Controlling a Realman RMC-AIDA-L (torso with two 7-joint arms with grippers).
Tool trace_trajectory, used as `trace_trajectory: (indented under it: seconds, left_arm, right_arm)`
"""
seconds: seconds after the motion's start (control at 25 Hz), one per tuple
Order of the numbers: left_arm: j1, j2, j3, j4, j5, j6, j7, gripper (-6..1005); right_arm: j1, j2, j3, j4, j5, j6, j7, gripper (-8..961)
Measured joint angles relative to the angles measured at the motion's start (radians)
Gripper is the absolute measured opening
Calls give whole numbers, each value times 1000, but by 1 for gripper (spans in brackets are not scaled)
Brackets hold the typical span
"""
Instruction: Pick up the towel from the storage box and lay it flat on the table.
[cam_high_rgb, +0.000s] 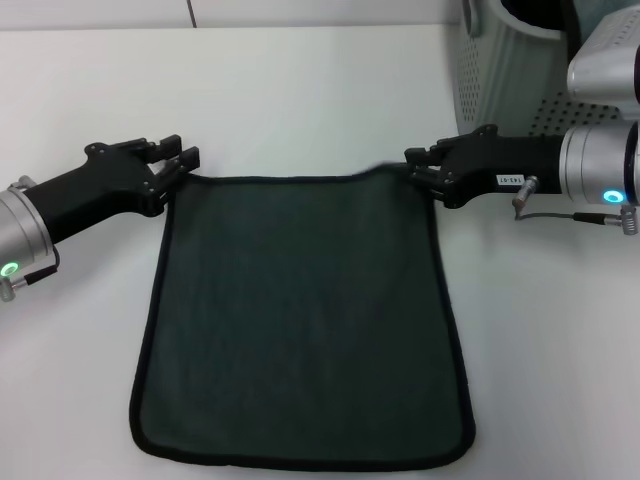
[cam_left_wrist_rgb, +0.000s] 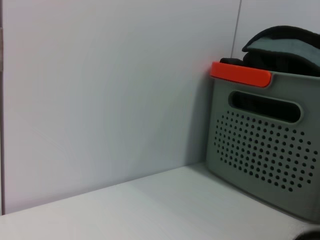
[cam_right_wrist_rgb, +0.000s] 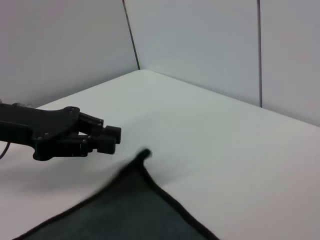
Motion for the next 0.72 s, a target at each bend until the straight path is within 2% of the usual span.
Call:
trace_trajectory:
  seconds: [0.28,0.44,0.48,0.56,0.72]
  left_arm:
    - [5,9,0,2,-10,22,-1,265]
    - [10,21,0,4,-18,108,5,444]
    - [10,27,2,3,-18,151,8,489]
    - [11,44,11,2,-7,268,15,512]
    - [13,76,36,12,57,542,30,559]
  right_arm:
    - [-1,0,5,-5,6,-2,-3,309]
    - [-14,1,8,-11,16,-33,-34,460]
    - [-17,0,10,-6,27,-60,-59,486]
    - [-26,0,12,9,60,-144,-125,538]
    - [-71,-3,51,31,162,-438,-313,641]
